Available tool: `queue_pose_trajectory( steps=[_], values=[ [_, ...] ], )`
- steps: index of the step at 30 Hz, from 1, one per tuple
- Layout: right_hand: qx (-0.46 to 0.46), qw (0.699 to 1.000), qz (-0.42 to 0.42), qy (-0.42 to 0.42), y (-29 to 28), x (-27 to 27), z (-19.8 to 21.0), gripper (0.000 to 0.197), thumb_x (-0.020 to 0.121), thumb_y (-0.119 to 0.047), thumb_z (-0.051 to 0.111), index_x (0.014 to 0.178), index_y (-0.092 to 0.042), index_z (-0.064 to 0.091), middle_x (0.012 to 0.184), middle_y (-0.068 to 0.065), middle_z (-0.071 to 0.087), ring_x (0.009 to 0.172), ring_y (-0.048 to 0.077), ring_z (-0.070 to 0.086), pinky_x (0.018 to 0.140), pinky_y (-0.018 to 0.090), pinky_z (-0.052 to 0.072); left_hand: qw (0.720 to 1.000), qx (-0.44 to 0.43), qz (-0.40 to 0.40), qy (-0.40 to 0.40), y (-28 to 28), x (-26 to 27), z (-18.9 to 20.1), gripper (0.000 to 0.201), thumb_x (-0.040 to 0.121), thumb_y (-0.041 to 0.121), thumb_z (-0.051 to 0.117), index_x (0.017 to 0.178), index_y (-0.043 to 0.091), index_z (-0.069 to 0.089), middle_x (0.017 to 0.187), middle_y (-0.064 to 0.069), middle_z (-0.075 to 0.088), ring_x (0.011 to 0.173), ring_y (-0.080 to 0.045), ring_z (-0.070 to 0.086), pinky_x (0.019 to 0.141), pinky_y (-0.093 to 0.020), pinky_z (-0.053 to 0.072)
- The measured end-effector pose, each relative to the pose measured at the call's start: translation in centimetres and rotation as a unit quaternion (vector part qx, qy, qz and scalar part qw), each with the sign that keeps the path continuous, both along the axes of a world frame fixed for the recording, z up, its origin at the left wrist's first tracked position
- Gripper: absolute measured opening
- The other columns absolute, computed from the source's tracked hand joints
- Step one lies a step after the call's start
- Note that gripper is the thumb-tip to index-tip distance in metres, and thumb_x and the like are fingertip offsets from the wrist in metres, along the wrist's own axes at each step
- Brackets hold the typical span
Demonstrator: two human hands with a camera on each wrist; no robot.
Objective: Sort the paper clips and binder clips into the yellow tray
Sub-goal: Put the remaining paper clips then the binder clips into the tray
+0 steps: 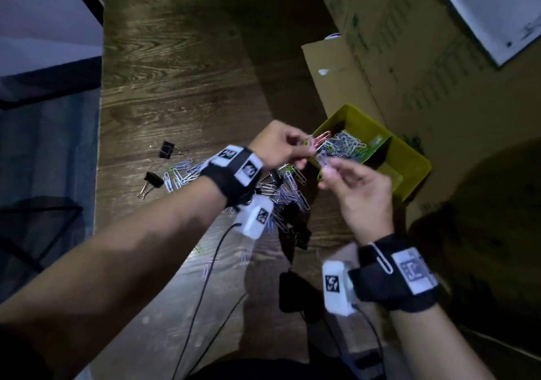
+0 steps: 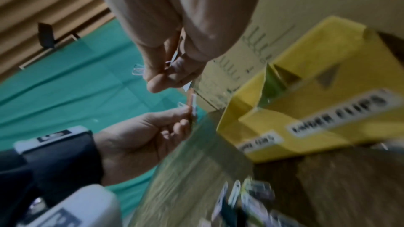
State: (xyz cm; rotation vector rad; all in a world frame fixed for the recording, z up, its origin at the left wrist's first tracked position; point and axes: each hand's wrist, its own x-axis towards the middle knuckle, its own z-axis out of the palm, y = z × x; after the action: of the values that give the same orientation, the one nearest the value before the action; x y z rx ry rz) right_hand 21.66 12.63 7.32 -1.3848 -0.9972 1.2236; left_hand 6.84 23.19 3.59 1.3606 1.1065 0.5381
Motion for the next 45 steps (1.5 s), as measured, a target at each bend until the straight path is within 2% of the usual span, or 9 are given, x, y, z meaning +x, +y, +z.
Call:
queue_pose_trajectory(
  steps=[6, 11, 19, 25, 29, 34, 37, 41, 45],
  values=[
    [-0.004, 0.989, -0.064, -0.131, 5.8, 4.4, -0.4, 0.015, 0.085, -0.004, 0.065, 0.100, -0.007, 0.067, 0.087, 0.003, 0.069, 0.056, -0.003, 0.064, 0.060, 0.011, 0.051, 0.958, 0.110, -0.014, 0.264, 3.6, 7.3, -1.5, 0.021, 0.081, 0.026, 0.068, 0.095, 0.011, 0.069, 0.085, -0.005, 0.064, 0.076, -0.016, 0.059, 0.066, -0.022, 0.043],
    [-0.087, 0.949, -0.013, -0.304, 9.3, 6.4, -2.4, 0.021, 0.088, -0.013, 0.063, 0.109, -0.011, 0.065, 0.103, 0.000, 0.068, 0.077, 0.009, 0.064, 0.072, 0.022, 0.052, 0.947, 0.122, -0.109, 0.275, 3.6, 7.2, -3.3, 0.029, 0.085, 0.028, 0.062, 0.113, 0.025, 0.065, 0.112, -0.011, 0.064, 0.098, -0.022, 0.062, 0.090, -0.029, 0.049],
    [-0.160, 0.841, 0.146, -0.496, 11.6, 5.3, -5.6, 0.035, 0.085, -0.007, 0.065, 0.120, -0.010, 0.061, 0.114, 0.013, 0.065, 0.104, 0.029, 0.060, 0.087, 0.040, 0.053, 0.989, 0.074, 0.115, 0.065, 0.2, -3.0, -0.3, 0.016, 0.089, 0.005, 0.057, 0.099, 0.013, 0.066, 0.082, -0.012, 0.068, 0.063, -0.013, 0.064, 0.059, -0.026, 0.055],
    [-0.021, 0.850, 0.090, -0.518, 10.6, 2.5, -4.6, 0.025, 0.083, -0.018, 0.067, 0.109, -0.016, 0.067, 0.109, 0.011, 0.064, 0.096, 0.028, 0.061, 0.084, 0.041, 0.053, 0.926, 0.046, 0.273, 0.256, -2.1, -18.4, -1.3, 0.015, 0.089, 0.005, 0.056, 0.101, 0.010, 0.065, 0.077, -0.001, 0.064, 0.058, -0.008, 0.062, 0.044, -0.017, 0.049],
    [0.082, 0.857, 0.200, -0.467, 8.9, -3.6, -4.2, 0.025, 0.088, -0.026, 0.062, 0.111, -0.018, 0.065, 0.111, 0.006, 0.052, 0.092, 0.017, 0.056, 0.090, 0.030, 0.044, 0.890, 0.139, 0.141, 0.410, -4.8, -23.4, -2.4, 0.019, 0.084, 0.011, 0.065, 0.102, 0.014, 0.068, 0.093, -0.001, 0.063, 0.075, -0.018, 0.059, 0.065, -0.031, 0.050],
    [0.100, 0.776, 0.407, -0.472, 7.4, -11.2, -6.6, 0.039, 0.089, -0.035, 0.059, 0.125, -0.021, 0.056, 0.121, 0.003, 0.048, 0.113, 0.020, 0.045, 0.100, 0.038, 0.039, 0.867, 0.206, 0.002, 0.454, -7.9, -25.5, -7.6, 0.032, 0.077, 0.014, 0.072, 0.109, 0.013, 0.068, 0.120, -0.021, 0.057, 0.107, -0.040, 0.052, 0.091, -0.052, 0.042],
    [0.085, 0.738, 0.441, -0.504, 7.1, -14.4, -8.2, 0.047, 0.089, -0.035, 0.059, 0.132, -0.020, 0.049, 0.134, 0.005, 0.042, 0.124, 0.024, 0.038, 0.105, 0.044, 0.035, 0.873, 0.187, 0.052, 0.448, -8.5, -26.3, -8.5, 0.032, 0.080, 0.022, 0.068, 0.110, 0.011, 0.066, 0.121, -0.022, 0.055, 0.108, -0.042, 0.051, 0.089, -0.058, 0.044],
    [0.084, 0.701, 0.451, -0.546, 7.3, -18.1, -9.8, 0.049, 0.088, -0.040, 0.057, 0.132, -0.019, 0.048, 0.139, 0.008, 0.040, 0.131, 0.026, 0.032, 0.106, 0.045, 0.027, 0.858, 0.238, 0.031, 0.453, -10.0, -25.9, -8.3, 0.045, 0.081, 0.053, 0.052, 0.103, 0.016, 0.065, 0.102, -0.010, 0.059, 0.091, -0.026, 0.055, 0.076, -0.036, 0.049],
    [0.090, 0.687, 0.445, -0.567, 7.6, -20.7, -11.2, 0.045, 0.089, -0.045, 0.056, 0.128, -0.023, 0.053, 0.133, 0.007, 0.045, 0.126, 0.027, 0.037, 0.103, 0.043, 0.027, 0.878, 0.207, 0.023, 0.431, -11.7, -26.3, -10.4, 0.033, 0.079, 0.041, 0.049, 0.096, 0.016, 0.063, 0.094, -0.009, 0.059, 0.083, -0.030, 0.058, 0.067, -0.042, 0.053]
  ],
)
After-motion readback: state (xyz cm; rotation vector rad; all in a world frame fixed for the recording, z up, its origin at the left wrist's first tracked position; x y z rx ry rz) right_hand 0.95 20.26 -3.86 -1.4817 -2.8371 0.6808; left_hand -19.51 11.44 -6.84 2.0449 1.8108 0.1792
